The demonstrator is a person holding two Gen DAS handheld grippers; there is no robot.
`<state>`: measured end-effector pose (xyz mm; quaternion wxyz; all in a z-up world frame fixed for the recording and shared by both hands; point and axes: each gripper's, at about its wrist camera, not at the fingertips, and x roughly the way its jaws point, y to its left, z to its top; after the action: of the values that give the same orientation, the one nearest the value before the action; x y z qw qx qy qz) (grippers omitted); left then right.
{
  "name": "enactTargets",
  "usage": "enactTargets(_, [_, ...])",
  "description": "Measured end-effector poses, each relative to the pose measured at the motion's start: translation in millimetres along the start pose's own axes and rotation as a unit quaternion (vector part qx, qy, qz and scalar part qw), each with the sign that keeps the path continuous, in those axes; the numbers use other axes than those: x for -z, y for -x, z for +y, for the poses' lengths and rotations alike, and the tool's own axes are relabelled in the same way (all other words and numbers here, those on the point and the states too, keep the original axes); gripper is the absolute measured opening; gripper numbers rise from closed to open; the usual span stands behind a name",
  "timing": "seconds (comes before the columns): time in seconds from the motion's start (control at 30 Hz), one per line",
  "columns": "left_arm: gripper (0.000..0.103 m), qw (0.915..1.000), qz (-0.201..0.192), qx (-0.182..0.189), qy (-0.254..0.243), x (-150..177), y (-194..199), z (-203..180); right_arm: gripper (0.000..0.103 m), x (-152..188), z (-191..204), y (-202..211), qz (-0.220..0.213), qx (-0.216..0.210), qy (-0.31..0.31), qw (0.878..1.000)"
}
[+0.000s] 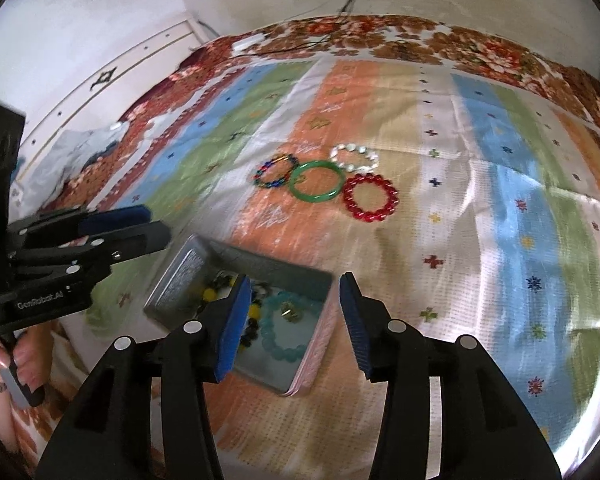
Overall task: Organize jewelry
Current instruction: 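Move both open tools back toward the remaining bracelets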
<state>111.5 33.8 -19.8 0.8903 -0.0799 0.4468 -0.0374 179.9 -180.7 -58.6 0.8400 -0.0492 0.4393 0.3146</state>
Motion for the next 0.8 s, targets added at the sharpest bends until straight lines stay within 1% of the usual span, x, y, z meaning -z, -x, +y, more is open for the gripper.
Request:
enactTargets(0.03, [0.043, 1.0, -0.001, -0.005, 0.005, -1, 0, 3, 0.047, -1, -2, 0, -0.001, 0.003, -0.004, 1.0])
enactTargets(0.1, [0.049, 0.9997, -0.006, -0.02, 0.01, -4, -1, 8, 0.048, -4, -7, -1, -0.005, 0.011, -0.011, 1.0])
enactTargets(0.13, [0.049, 0.9996, -0.008, -0.026, 0.01, -6, -1, 9, 0.049, -6, -10, -2, -0.007, 0.017, -0.014, 1.0])
enactTargets(0.17, [0.049, 0.9993, -0.013, -0.034, 0.01, -9, -2, 11, 0.049, -7, -12, -3, -0.007, 0.022, -0.015, 1.0])
enactTargets(0.3, [0.05, 0.9986, -0.02, -0.048, 0.009, -19, -6, 18, 0.049, -11, -18, -8, -0.006, 0.042, -0.021, 0.999])
enactTargets(0.47, [0.051, 0.9973, -0.021, -0.07, 0.007, -35, -17, 27, 0.049, -25, -25, -17, -0.011, 0.068, -0.016, 0.998])
enactTargets(0.63, [0.052, 0.9968, -0.014, -0.078, -0.001, -42, -27, 27, 0.049, -38, -31, -25, -0.014, 0.08, -0.014, 0.997])
enactTargets(0.8, [0.053, 0.9967, -0.015, -0.08, -0.002, -52, -33, 28, 0.049, -50, -31, -33, -0.02, 0.106, 0.008, 0.994])
